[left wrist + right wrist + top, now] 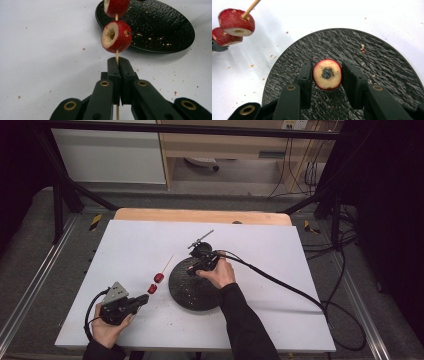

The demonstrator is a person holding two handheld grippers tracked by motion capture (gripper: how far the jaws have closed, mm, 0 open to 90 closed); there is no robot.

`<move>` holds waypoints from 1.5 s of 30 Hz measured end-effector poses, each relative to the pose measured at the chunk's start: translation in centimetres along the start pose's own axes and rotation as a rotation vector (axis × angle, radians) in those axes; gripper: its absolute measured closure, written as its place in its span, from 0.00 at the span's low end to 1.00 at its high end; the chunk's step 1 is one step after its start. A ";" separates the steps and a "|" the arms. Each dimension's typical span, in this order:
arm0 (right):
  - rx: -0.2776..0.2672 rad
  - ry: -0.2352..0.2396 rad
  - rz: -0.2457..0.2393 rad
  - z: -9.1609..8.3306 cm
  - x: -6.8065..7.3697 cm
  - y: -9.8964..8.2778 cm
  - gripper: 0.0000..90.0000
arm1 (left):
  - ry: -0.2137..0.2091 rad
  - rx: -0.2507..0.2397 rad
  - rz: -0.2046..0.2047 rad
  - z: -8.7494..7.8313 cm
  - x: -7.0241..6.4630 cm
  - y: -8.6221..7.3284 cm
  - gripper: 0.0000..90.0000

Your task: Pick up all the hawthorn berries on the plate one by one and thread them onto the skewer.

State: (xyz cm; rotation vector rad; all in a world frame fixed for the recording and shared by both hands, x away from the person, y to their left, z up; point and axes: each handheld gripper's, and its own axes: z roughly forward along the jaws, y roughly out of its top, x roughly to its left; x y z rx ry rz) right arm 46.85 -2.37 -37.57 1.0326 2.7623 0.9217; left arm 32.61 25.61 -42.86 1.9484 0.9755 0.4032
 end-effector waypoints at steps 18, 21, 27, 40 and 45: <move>-0.201 0.039 0.116 -2.9 -0.7 -4.6 0.70 | -0.010 0.005 0.014 0.4 -0.7 0.1 0.98; -0.247 0.045 0.150 -3.3 -1.0 -5.7 0.70 | -0.012 0.005 0.017 0.5 -0.9 0.2 0.98; -0.352 0.058 0.214 -4.0 -1.6 -7.8 0.70 | -0.023 0.006 0.020 1.0 -1.4 0.3 0.98; -0.546 0.089 0.324 -5.0 -1.9 -10.5 0.70 | -0.043 -0.007 0.040 1.8 -3.1 1.2 0.98; -0.623 0.110 0.356 -5.1 -1.9 -10.9 0.70 | -0.049 -0.024 0.040 2.3 -3.8 1.7 0.98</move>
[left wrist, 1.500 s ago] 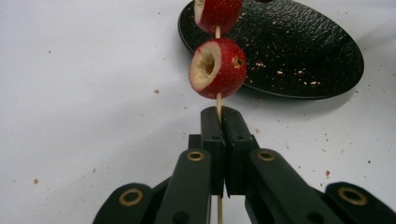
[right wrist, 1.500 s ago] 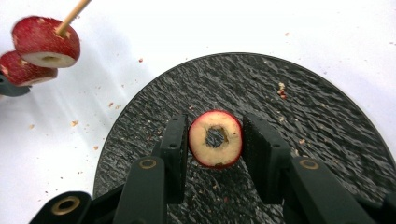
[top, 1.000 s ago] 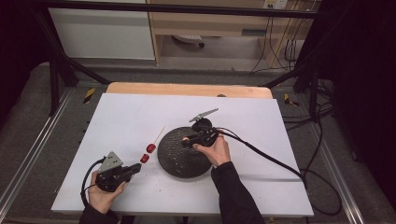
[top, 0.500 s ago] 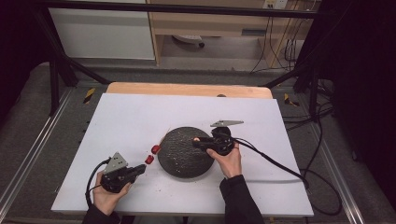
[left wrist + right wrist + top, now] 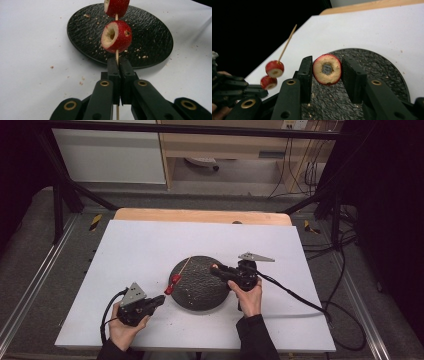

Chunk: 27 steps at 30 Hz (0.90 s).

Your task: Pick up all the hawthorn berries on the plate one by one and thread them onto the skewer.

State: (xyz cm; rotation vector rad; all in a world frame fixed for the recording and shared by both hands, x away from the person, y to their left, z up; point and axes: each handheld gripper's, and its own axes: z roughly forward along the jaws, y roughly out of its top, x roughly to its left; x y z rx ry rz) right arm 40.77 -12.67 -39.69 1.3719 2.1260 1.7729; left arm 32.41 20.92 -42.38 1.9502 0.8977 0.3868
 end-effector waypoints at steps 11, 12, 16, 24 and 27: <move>-0.173 0.036 0.079 -0.1 0.2 -0.2 0.70 | -0.010 -0.029 0.000 0.6 -1.0 0.8 0.98; -0.189 0.039 0.090 -0.1 0.3 -0.2 0.70 | -0.011 -0.029 -0.001 0.6 -1.1 0.8 0.98; -0.251 0.044 0.107 -0.1 0.4 -0.1 0.70 | -0.013 -0.041 -0.007 0.7 -1.3 0.9 0.98; -0.361 0.069 0.155 -0.4 0.6 0.4 0.70 | -0.022 -0.062 -0.014 1.0 -1.9 1.3 0.98; -0.399 0.070 0.161 -0.5 0.6 0.6 0.70 | -0.025 -0.066 -0.017 1.1 -2.1 1.5 0.98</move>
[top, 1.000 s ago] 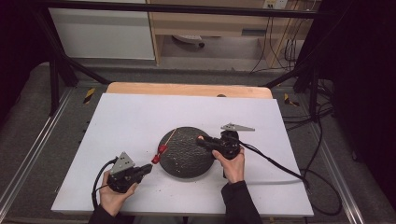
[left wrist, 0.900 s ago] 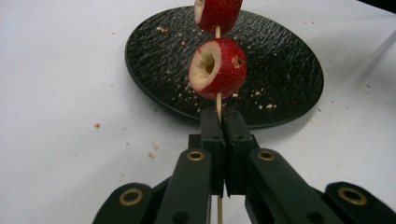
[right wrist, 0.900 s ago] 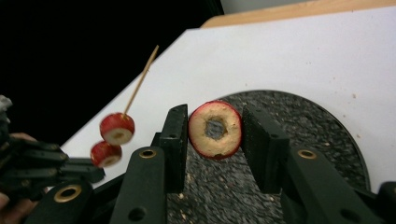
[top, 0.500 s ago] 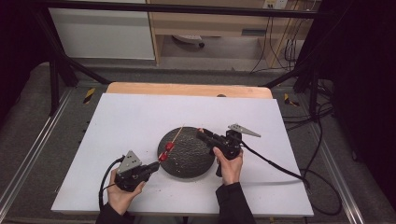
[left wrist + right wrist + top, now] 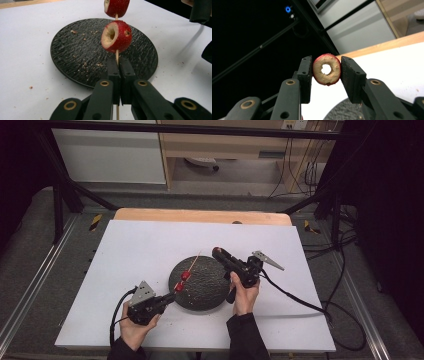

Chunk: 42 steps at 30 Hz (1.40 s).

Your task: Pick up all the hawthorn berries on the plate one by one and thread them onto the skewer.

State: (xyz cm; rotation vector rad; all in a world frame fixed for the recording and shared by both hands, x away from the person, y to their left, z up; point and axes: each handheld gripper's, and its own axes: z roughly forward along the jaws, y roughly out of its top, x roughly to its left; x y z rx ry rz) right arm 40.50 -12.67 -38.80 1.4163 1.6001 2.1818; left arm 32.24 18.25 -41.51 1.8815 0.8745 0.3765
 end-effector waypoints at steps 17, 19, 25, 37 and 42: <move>-0.152 0.044 0.051 0.2 0.1 0.4 0.70 | -0.053 -0.022 0.018 1.4 -2.3 1.0 0.98; -0.165 0.059 0.057 0.1 0.2 0.4 0.70 | -0.059 -0.024 0.017 1.6 -2.5 1.2 0.98; -0.188 0.082 0.062 -0.3 0.5 0.5 0.70 | -0.067 -0.038 0.021 1.8 -3.0 1.6 0.98; -0.193 0.093 0.066 -0.4 0.6 0.4 0.70 | -0.064 -0.065 0.011 2.0 -3.3 1.7 0.98; -0.189 0.111 0.096 -0.2 0.6 -0.2 0.70 | -0.057 -0.099 -0.011 2.5 -3.7 1.8 0.98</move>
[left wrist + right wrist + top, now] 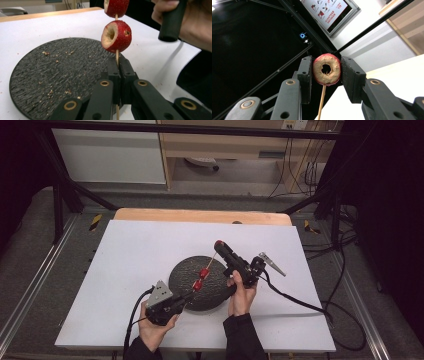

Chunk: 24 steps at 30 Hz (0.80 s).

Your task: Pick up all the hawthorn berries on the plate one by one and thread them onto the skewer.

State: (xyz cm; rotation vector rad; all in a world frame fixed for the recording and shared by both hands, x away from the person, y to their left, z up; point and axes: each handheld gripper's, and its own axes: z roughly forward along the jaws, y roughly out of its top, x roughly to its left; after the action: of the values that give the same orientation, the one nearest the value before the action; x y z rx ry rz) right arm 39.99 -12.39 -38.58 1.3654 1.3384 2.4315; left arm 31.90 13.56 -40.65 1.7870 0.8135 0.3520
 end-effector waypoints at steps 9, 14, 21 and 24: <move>-0.013 0.002 -0.013 -0.4 0.4 -0.2 0.70 | -0.012 -0.018 -0.022 0.9 -0.6 -0.2 0.98; -0.050 0.023 -0.032 -0.2 0.2 -0.2 0.71 | -0.031 -0.017 -0.060 1.0 -0.7 -0.2 0.99; 0.019 0.011 -0.063 -0.3 0.1 -0.5 0.71 | -0.026 -0.003 -0.090 1.2 -0.5 -0.2 0.99; 0.040 0.018 -0.070 -0.5 0.3 -0.3 0.71 | -0.025 0.003 -0.092 1.4 -0.5 -0.3 0.99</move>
State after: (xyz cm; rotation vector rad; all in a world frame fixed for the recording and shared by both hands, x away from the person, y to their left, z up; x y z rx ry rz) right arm 39.36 -12.38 -38.74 1.2861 1.4207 2.3903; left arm 32.28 12.30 -41.35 1.7476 0.8753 0.2676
